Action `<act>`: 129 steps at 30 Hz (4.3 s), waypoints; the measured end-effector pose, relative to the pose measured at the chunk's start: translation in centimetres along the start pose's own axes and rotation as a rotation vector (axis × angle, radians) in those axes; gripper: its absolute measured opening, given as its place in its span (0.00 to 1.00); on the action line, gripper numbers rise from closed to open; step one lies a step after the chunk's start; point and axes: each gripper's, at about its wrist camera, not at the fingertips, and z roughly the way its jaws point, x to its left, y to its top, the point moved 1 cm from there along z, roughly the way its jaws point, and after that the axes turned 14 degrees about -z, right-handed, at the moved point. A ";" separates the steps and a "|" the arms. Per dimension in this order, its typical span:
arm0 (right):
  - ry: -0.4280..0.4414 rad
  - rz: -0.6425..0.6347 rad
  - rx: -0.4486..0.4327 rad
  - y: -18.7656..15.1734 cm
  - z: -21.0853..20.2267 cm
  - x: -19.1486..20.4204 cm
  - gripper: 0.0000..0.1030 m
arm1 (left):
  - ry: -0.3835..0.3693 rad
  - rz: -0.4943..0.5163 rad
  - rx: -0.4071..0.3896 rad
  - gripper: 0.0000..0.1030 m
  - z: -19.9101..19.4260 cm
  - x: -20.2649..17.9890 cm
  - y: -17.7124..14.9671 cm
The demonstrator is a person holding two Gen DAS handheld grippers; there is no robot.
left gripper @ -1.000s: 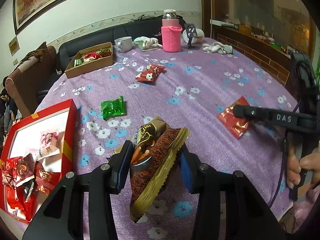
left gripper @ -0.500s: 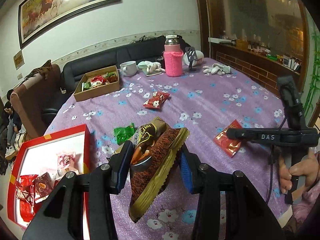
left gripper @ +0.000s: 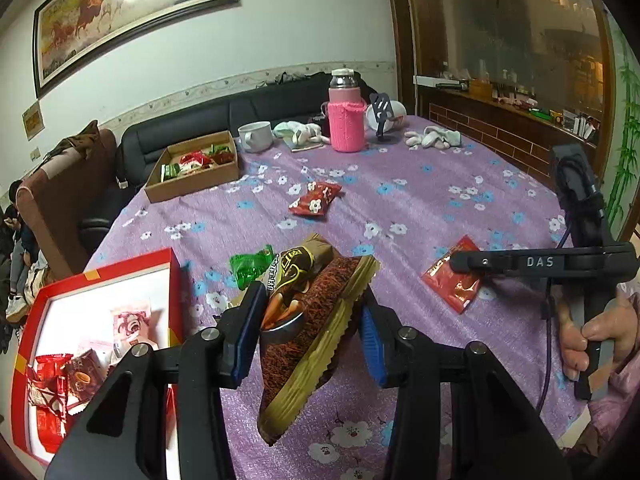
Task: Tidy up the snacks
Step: 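Carry the red packet in the right gripper and brown-gold bag in the left toward the tray, then open both grippers over the red-rimmed tray to drop both packets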
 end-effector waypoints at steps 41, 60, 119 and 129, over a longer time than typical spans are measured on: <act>0.090 0.010 -0.085 0.1 -1.2 -0.1 0.25 | 0.012 0.039 0.009 0.42 0.0 -1.9 0.2; 0.081 0.012 -0.099 0.0 -1.7 0.0 0.25 | 0.016 0.029 0.010 0.42 -0.8 -1.7 0.0; 0.048 -0.018 -0.085 0.3 -1.3 1.3 0.25 | 0.015 -0.034 -0.046 0.42 -3.6 0.4 0.8; 0.142 -0.144 -0.097 4.9 -0.1 8.3 0.25 | 0.170 -0.173 -0.134 0.42 -7.4 9.2 1.2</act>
